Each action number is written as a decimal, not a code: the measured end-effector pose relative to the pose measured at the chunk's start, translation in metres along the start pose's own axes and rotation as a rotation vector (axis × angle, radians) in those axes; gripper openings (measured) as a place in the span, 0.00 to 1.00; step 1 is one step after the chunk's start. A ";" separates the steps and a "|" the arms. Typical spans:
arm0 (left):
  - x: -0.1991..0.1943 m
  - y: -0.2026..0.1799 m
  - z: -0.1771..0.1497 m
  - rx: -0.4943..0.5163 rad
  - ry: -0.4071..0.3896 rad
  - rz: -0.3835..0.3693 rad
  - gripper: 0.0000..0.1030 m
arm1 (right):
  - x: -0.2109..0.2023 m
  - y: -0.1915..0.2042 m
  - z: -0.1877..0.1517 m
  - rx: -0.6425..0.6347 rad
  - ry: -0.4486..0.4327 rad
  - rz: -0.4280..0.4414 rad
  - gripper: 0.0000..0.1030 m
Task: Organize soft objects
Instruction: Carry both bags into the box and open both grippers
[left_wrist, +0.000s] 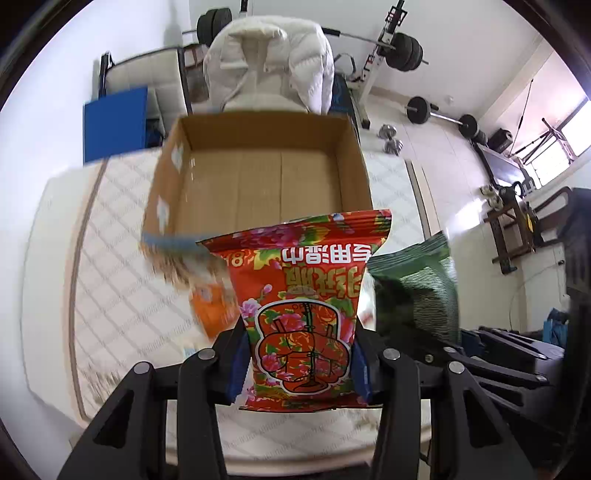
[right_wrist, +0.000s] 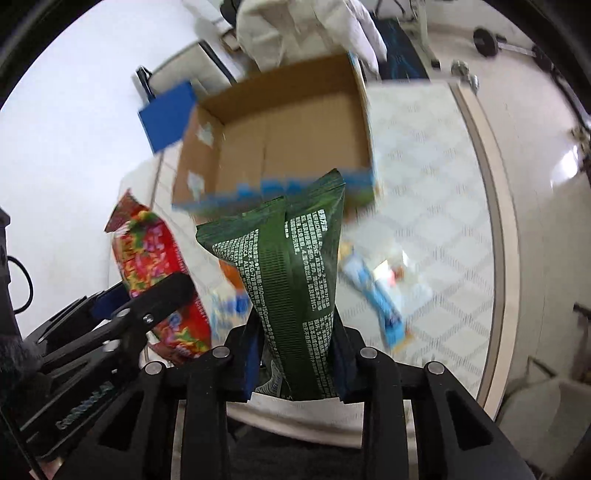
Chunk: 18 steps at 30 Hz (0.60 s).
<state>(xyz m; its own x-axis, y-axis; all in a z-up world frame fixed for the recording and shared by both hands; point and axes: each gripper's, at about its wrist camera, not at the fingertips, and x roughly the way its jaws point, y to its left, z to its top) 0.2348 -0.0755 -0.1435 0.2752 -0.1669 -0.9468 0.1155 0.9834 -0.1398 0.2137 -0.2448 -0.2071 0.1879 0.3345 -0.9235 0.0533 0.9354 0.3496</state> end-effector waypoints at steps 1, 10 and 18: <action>0.006 0.005 0.019 0.005 0.006 0.001 0.41 | -0.003 0.005 0.016 -0.002 -0.010 -0.010 0.32; 0.092 0.042 0.144 0.036 0.107 0.016 0.41 | 0.076 0.013 0.154 0.079 0.018 -0.093 0.32; 0.191 0.064 0.200 0.014 0.255 -0.033 0.41 | 0.173 -0.008 0.226 0.154 0.115 -0.142 0.32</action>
<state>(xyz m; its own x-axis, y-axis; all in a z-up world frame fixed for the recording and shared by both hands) 0.4853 -0.0582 -0.2759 0.0220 -0.1734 -0.9846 0.1341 0.9765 -0.1690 0.4677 -0.2207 -0.3338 0.0553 0.2195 -0.9740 0.2218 0.9485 0.2263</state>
